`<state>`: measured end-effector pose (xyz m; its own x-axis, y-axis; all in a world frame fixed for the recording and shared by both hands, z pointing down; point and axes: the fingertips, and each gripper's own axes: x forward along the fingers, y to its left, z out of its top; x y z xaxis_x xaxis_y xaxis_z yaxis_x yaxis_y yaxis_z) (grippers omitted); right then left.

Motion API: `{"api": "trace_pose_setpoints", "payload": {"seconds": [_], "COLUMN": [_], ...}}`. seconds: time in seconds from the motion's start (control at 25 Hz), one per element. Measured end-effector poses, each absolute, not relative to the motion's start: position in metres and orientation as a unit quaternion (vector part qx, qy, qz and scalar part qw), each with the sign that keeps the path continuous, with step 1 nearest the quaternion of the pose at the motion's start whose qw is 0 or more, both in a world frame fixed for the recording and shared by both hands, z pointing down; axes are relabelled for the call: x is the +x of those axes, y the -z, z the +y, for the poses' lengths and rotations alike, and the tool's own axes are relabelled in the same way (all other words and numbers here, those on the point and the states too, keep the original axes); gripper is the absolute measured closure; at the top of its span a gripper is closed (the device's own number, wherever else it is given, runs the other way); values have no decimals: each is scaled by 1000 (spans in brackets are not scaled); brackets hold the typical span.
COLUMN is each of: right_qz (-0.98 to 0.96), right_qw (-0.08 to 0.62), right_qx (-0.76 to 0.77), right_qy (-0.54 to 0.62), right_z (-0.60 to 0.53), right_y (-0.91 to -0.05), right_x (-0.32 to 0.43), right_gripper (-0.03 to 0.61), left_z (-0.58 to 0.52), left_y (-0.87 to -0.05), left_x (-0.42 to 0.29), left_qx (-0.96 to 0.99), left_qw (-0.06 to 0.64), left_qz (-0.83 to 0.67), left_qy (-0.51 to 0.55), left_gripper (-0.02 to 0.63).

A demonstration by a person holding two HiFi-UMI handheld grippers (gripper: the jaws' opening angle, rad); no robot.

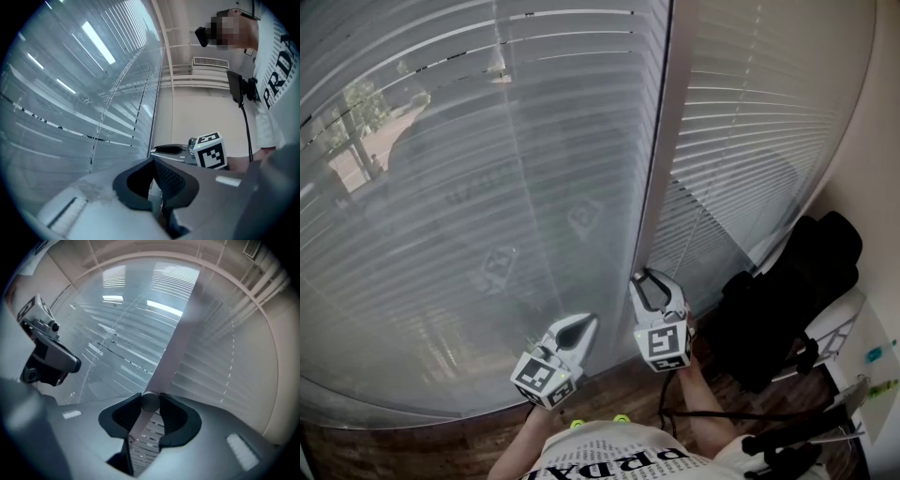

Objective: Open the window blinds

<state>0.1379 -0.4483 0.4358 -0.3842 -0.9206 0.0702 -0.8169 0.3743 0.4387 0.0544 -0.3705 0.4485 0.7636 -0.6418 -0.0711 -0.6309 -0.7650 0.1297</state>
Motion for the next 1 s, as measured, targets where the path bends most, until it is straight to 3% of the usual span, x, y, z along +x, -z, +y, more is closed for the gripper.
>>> {"api": "trace_pose_setpoints", "payload": {"seconds": [1.0], "right_qz": [-839], "right_qw": [-5], "right_qx": [544], "right_qy": [-16], "right_z": [-451], "right_y": [-436], "right_x": [147], "right_gripper": [445], "left_z": [-368], "left_y": [-450], "left_x": [56], "left_qx": [939], "left_qw": [50], "left_qz": [-337], "left_qy": [53], "left_gripper": [621]}}
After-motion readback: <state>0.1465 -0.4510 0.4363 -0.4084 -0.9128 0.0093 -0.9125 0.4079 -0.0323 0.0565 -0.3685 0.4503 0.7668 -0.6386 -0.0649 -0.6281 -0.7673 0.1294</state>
